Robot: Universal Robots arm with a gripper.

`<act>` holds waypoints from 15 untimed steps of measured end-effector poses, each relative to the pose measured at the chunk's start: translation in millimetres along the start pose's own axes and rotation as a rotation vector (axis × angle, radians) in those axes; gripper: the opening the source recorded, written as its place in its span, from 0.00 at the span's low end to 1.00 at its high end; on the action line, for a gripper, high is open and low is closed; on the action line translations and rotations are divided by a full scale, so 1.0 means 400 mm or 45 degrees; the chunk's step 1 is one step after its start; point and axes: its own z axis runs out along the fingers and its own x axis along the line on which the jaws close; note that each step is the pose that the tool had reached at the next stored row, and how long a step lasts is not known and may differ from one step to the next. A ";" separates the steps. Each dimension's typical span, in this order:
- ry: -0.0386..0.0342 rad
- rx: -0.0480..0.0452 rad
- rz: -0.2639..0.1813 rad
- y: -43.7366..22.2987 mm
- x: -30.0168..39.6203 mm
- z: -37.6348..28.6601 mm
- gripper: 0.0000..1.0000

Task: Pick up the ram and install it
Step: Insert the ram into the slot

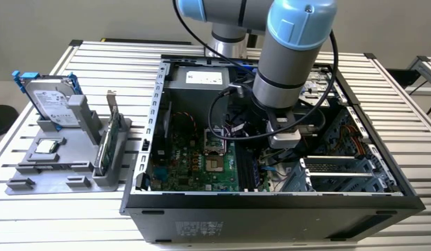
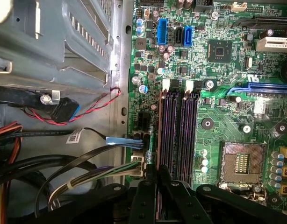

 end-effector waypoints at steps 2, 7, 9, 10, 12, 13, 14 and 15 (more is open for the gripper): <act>-0.0002 0.000 0.000 0.000 0.000 0.000 0.00; -0.0004 0.000 -0.003 0.000 0.000 0.000 0.00; -0.0002 0.000 -0.007 0.000 -0.001 0.000 0.00; -0.0002 0.000 -0.010 0.000 -0.001 0.001 0.00; -0.0002 0.000 -0.013 0.000 -0.001 0.002 0.00; -0.0001 0.000 -0.014 0.000 -0.001 0.003 0.00; -0.0001 0.000 -0.014 0.000 -0.001 0.004 0.00; -0.0001 0.000 -0.014 0.000 -0.001 0.005 0.00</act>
